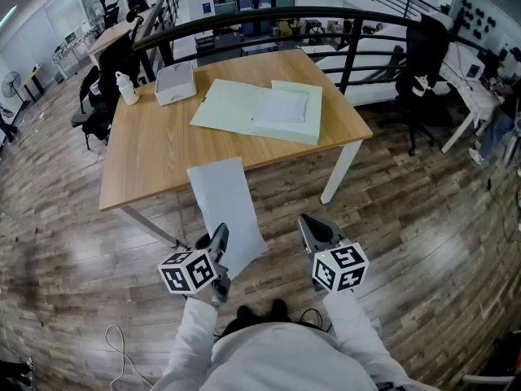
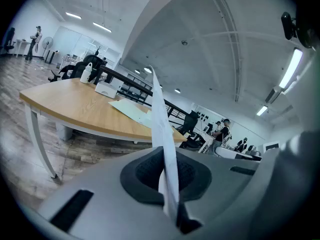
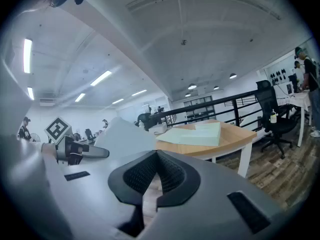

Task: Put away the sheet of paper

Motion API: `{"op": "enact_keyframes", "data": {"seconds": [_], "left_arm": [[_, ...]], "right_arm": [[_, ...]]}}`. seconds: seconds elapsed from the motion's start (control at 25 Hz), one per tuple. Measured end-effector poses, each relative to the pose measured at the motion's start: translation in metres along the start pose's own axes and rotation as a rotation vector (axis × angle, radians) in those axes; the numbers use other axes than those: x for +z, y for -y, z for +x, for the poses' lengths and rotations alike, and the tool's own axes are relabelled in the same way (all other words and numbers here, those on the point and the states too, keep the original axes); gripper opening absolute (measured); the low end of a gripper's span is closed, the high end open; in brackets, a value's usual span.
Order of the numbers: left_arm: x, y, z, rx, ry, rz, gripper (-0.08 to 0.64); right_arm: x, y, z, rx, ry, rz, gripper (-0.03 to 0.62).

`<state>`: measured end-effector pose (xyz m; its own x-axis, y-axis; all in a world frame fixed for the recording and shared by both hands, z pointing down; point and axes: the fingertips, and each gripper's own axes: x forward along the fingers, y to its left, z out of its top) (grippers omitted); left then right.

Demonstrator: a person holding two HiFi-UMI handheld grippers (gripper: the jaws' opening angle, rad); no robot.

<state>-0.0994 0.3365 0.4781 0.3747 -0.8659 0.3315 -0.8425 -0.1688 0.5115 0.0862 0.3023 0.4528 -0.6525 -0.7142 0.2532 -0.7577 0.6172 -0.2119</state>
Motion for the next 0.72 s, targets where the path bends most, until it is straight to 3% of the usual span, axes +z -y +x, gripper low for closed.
{"op": "enact_keyframes", "data": {"seconds": [0.48, 0.72], "left_arm": [[0.024, 0.021, 0.014, -0.002, 0.036, 0.060, 0.017], [0.043, 0.019, 0.035, -0.026, 0.031, 0.097, 0.017]], "right_arm": [[0.017, 0.018, -0.010, 0.032, 0.054, 0.005, 0.028], [0.018, 0.036, 0.003, 0.006, 0.056, 0.032, 0.028]]}}
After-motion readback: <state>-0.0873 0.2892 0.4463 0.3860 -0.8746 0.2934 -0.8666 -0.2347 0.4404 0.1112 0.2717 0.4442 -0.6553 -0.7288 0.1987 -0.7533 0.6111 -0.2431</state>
